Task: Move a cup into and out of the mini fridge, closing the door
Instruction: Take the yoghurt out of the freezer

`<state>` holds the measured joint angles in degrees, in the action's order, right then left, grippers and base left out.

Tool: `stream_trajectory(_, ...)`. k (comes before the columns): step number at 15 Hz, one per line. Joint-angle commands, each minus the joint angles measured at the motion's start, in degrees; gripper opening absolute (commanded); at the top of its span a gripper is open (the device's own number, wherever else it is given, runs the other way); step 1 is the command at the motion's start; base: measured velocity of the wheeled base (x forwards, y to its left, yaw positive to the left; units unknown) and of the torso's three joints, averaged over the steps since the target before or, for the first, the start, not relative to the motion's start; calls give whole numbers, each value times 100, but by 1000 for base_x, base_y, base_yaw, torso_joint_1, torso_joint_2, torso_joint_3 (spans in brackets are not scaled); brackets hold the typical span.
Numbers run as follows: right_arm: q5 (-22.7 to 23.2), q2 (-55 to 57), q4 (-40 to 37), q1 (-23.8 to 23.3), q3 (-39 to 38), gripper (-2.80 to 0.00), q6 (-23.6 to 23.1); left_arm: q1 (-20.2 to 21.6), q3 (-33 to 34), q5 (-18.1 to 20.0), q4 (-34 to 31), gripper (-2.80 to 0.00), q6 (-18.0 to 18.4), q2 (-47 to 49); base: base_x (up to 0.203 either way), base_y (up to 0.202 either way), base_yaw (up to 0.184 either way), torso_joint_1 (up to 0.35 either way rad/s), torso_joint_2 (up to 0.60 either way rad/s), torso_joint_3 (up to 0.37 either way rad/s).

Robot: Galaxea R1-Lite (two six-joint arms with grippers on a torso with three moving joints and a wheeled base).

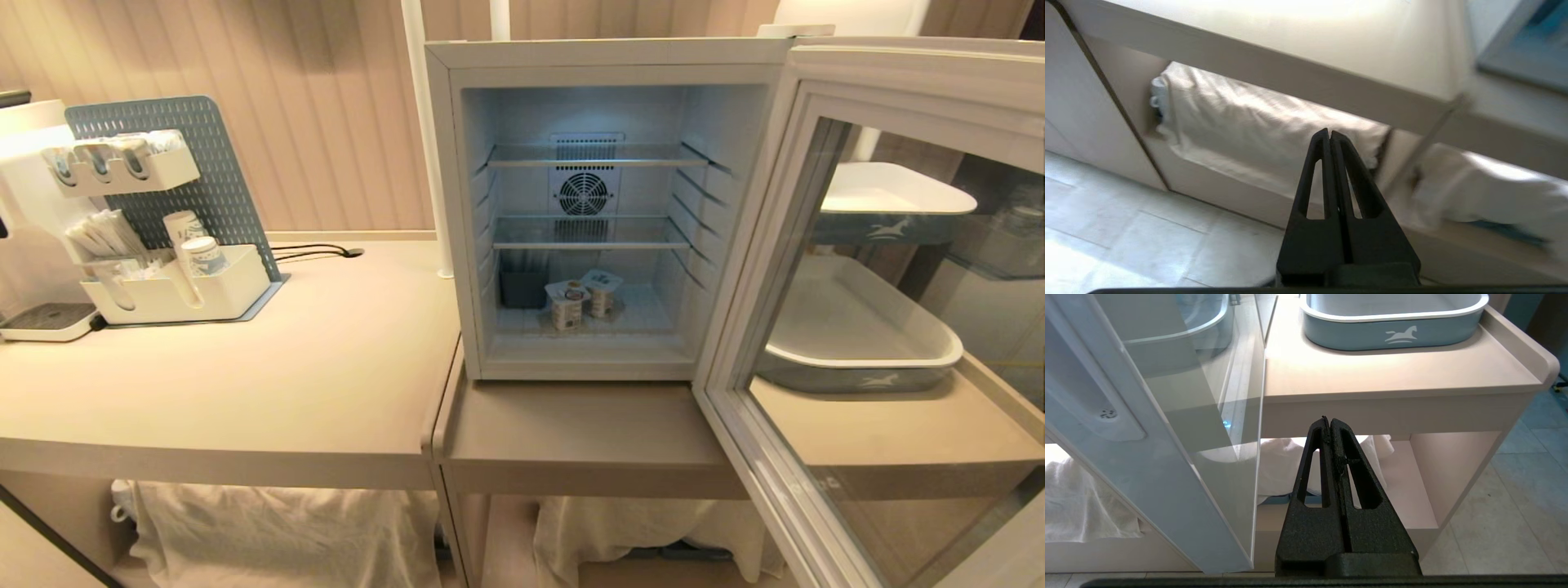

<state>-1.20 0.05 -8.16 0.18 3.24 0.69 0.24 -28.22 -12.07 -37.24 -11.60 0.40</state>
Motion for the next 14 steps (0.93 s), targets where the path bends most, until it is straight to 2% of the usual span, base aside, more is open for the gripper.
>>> stream_trajectory(1, -3, 4, -11, 8, 1, -280, 1, -3, 1899, -79, 2592, -280, 425, 1, 0, 0, 0, 0, 0, 0)
stream_trajectory(3, -3, 4, -11, 5, 1, -280, 1, -5, 2718, -40, 3405, -280, 855, -14, 0, 0, 0, 0, 0, 0)
stream_trajectory(4, -3, 4, -11, 7, 1, -280, 1, -5, 2772, 200, 3613, -280, 1099, -18, 0, 0, 0, 0, 0, 0)
stream_trajectory(6, -3, 7, -7, -1, 1, -280, 1, -11, 2740, 1457, 3585, -280, 1526, -24, 0, 0, 0, 0, 0, 0)
stream_trajectory(7, -3, 10, 7, -1, 1, -280, 1, -14, 2768, 1551, 3628, -280, 1666, -29, 0, 0, 0, 0, 0, 0)
stream_trajectory(11, 5, 4, -19, 8, 1, -280, 1, -16, 2805, 1471, 3716, -280, 1596, -31, 0, 0, 0, 0, 0, 0)
stream_trajectory(14, 5, 5, -19, -1, 1, -280, 1, -16, 2805, 1453, 3716, -280, 1555, -31, -134, 0, 1, 3, 9, -3)
